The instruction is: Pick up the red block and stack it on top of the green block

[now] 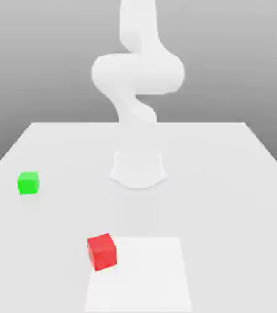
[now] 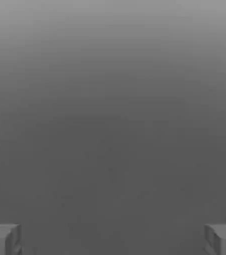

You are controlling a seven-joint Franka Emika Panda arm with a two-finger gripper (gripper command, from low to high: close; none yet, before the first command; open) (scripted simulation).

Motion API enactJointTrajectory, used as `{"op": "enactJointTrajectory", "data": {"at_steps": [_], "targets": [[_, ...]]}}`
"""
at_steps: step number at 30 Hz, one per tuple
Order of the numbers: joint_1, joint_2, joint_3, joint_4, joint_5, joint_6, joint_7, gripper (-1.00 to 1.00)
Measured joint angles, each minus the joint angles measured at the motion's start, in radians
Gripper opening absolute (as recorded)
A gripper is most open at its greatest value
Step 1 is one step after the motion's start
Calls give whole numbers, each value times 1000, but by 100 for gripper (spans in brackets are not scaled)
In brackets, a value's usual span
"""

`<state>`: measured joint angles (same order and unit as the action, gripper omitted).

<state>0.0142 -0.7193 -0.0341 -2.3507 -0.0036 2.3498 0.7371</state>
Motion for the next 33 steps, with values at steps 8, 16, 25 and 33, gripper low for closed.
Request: {"op": "enactJointTrajectory", "data": {"at_steps": [8, 16, 25, 33], "targets": [[43, 303, -121, -181, -3, 184, -240, 0], [56, 597, -208, -356, 9, 361, -482, 0], [-23, 923, -125, -401, 165, 602, -697, 0], [-47, 960, -96, -395, 188, 631, -714, -100]]}}
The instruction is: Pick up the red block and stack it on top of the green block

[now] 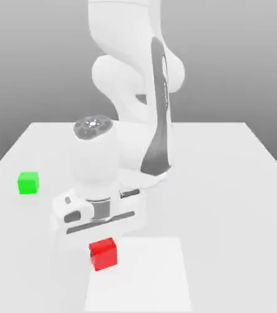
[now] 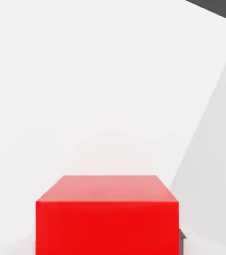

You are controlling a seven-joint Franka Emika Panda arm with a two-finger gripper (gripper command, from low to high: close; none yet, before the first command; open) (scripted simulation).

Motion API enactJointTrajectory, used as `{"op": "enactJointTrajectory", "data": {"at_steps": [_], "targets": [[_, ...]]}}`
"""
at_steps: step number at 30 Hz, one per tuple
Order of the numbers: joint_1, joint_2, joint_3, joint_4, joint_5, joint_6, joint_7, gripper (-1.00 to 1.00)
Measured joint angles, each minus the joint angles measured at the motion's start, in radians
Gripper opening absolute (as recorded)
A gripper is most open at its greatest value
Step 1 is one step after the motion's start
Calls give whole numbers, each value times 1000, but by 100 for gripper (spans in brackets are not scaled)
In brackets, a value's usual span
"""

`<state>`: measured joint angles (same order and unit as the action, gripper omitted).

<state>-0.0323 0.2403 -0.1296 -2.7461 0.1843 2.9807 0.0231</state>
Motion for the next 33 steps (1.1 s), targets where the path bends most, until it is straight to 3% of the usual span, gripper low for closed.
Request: {"op": "enactJointTrajectory", "data": {"at_steps": [8, 19, 33], "targets": [[-5, -250, -89, -37, -204, -202, 158, -100], [-335, -467, -230, -65, -404, -345, 390, -100], [-738, -540, -426, -133, -510, -361, 590, -100]]}}
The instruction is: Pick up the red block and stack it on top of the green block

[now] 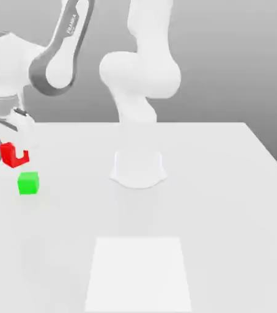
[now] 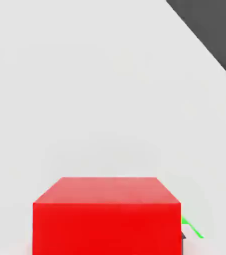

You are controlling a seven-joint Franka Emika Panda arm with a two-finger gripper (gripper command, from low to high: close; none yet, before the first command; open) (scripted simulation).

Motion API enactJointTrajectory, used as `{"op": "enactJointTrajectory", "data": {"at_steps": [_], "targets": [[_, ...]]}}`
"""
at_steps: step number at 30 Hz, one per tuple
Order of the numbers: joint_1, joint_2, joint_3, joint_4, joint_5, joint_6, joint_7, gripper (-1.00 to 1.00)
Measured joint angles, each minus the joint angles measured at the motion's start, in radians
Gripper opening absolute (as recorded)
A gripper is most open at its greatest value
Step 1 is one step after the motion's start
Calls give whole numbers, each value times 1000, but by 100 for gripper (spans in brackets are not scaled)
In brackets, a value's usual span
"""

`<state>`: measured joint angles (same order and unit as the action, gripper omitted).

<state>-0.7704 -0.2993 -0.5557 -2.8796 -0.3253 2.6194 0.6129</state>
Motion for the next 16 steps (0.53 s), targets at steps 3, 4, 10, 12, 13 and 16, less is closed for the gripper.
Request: {"op": "enactJointTrajectory", "data": {"at_steps": [3, 4, 10, 12, 13, 16], "targets": [[-54, 33, -44, -15, 3, 36, 25, -100], [-52, 53, -55, -17, 14, 57, 21, -100], [22, 207, -104, -19, 163, 205, -78, -100], [58, 267, -101, -18, 270, 254, -151, -100], [64, 297, -89, -18, 339, 277, -200, -100], [54, 345, -49, -15, 457, 310, -283, 100]]}}
